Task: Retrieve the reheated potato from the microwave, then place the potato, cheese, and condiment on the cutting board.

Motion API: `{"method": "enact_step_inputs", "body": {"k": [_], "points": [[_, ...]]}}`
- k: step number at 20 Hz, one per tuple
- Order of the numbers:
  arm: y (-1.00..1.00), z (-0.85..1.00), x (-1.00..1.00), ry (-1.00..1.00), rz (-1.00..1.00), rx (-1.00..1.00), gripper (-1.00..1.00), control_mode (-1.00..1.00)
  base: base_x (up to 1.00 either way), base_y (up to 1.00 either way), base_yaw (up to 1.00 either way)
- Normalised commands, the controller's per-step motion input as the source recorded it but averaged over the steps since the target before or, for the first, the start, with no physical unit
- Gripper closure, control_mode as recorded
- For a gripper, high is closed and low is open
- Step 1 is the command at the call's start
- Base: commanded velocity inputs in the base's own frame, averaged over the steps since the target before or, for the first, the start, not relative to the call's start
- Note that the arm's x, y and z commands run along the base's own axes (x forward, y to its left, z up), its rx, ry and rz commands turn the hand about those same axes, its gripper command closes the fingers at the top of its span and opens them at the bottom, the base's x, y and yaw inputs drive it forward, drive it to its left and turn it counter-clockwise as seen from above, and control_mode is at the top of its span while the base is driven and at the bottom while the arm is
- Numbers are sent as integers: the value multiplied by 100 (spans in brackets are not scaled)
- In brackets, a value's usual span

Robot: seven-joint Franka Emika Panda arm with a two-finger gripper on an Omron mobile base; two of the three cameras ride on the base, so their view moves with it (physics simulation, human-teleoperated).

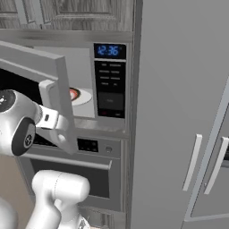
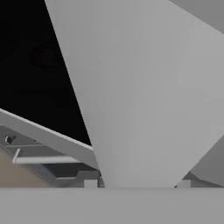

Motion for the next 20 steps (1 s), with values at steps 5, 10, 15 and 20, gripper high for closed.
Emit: {"method": "enact_step_inputs", "body": {"k": [5, 10, 15, 20], "points": [[53, 0, -61, 0, -4, 0, 100, -100, 0, 0, 0], [56, 0, -53, -7, 0, 0, 100, -100, 0, 0, 0], [49, 0, -29, -20, 0, 2, 100, -100, 0, 0, 0], [11, 0, -19, -14, 0, 16, -100, -100, 0, 0, 0]]}}
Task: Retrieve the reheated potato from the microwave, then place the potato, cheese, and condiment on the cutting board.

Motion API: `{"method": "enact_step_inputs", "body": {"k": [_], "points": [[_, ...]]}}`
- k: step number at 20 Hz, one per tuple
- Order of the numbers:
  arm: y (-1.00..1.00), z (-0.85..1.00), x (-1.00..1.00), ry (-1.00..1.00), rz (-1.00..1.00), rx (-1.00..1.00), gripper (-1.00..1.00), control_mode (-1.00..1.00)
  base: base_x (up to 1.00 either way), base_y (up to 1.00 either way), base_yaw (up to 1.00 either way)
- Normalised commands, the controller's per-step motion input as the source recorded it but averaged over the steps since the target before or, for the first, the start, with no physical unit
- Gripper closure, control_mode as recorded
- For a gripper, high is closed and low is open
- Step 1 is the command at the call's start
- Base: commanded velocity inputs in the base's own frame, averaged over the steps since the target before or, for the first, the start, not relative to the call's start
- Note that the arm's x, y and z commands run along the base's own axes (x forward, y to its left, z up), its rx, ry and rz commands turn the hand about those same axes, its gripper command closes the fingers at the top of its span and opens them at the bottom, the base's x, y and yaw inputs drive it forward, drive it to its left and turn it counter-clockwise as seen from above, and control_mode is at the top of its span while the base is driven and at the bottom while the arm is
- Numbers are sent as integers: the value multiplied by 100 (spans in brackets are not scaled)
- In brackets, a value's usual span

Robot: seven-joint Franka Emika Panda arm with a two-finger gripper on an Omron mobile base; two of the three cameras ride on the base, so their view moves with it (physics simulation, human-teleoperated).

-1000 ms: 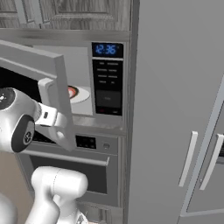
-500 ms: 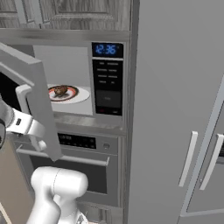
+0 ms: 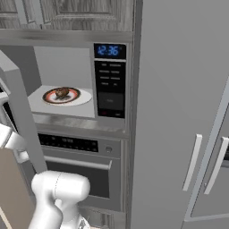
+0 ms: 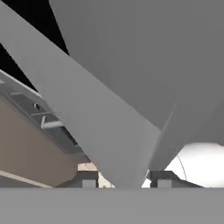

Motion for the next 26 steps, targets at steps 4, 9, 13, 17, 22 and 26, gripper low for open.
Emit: {"method": "enact_step_inputs", "body": {"k": [4, 9, 13, 17, 22, 26], "points": [[-35, 0, -55, -2, 0, 22, -100, -100, 0, 0, 0], [-41, 4, -66, -6, 0, 27, -100, -100, 0, 0, 0], [-59, 21, -32, 0, -2, 30, -100, -100, 0, 0, 0], [-64, 19, -17, 0, -1, 36, -100, -100, 0, 0, 0], [-45, 2, 16, 0, -6, 37, -100, -100, 0, 0, 0], [-33, 1, 45, 0, -7, 37, -100, -100, 0, 0, 0]]}}
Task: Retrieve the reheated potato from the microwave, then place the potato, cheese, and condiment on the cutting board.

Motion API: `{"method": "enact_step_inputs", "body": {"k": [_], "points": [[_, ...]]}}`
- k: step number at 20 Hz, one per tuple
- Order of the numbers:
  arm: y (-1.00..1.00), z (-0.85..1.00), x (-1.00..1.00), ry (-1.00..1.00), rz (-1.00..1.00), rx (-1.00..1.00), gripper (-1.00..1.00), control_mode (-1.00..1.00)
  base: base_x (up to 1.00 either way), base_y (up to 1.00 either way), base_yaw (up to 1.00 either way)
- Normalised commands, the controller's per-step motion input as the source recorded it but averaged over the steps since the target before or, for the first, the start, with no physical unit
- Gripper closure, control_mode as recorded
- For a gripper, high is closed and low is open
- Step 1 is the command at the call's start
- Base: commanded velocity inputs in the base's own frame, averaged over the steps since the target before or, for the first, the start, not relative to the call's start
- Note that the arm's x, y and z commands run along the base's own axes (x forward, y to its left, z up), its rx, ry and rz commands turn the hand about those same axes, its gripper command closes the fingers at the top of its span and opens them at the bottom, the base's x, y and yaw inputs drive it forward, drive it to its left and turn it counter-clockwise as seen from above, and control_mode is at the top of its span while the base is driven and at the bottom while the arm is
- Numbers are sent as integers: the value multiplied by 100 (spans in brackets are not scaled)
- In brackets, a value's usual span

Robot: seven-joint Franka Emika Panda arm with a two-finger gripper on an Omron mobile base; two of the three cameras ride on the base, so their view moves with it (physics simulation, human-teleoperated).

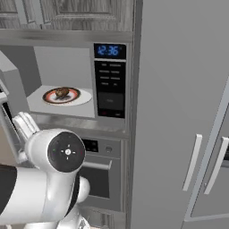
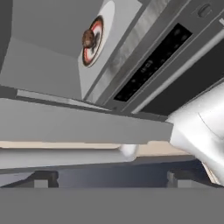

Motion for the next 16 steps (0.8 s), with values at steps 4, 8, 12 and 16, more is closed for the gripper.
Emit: {"method": "enact_step_inputs", "body": {"k": [4, 8, 12, 16], "points": [[-15, 1, 49, 0, -5, 30, -100, -100, 0, 0, 0], [12, 0, 71, 0, 0, 21, -100, -100, 0, 0, 0], [13, 0, 64, 1, 2, 20, -100, -100, 0, 0, 0], [33, -12, 46, 11, 17, 9, -100, -100, 0, 0, 0]]}}
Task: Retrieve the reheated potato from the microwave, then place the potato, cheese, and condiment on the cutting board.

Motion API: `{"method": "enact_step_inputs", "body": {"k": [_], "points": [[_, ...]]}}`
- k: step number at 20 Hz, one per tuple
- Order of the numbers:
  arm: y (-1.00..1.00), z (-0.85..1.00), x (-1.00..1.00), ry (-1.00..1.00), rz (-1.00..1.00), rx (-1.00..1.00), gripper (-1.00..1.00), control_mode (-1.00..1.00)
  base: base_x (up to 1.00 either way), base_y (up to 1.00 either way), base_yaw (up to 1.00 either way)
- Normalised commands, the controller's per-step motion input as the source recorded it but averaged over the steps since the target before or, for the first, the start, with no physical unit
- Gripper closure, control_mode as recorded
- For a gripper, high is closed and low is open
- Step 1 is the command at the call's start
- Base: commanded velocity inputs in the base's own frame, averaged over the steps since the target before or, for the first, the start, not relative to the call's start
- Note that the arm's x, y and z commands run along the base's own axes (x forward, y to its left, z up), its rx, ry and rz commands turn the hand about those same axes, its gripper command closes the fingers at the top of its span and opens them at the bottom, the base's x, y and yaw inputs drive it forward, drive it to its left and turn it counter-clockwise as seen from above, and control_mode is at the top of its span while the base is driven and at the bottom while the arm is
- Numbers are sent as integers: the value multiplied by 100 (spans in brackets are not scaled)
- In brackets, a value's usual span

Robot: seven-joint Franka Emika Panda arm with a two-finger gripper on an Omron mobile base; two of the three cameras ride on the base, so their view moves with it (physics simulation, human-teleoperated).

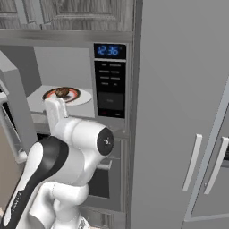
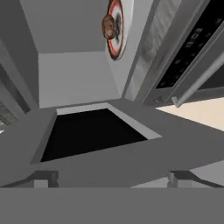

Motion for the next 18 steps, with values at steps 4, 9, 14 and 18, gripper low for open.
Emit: {"method": "enact_step_inputs", "body": {"k": [4, 9, 14, 18], "points": [[25, -6, 47, 10, 20, 6, -100, -100, 0, 0, 0], [33, -7, 28, 5, 19, 6, -100, -100, 0, 0, 0], [46, -8, 18, 1, 9, 4, -100, -100, 0, 0, 0], [33, -1, -12, 0, 10, 4, -100, -100, 0, 0, 0]]}}
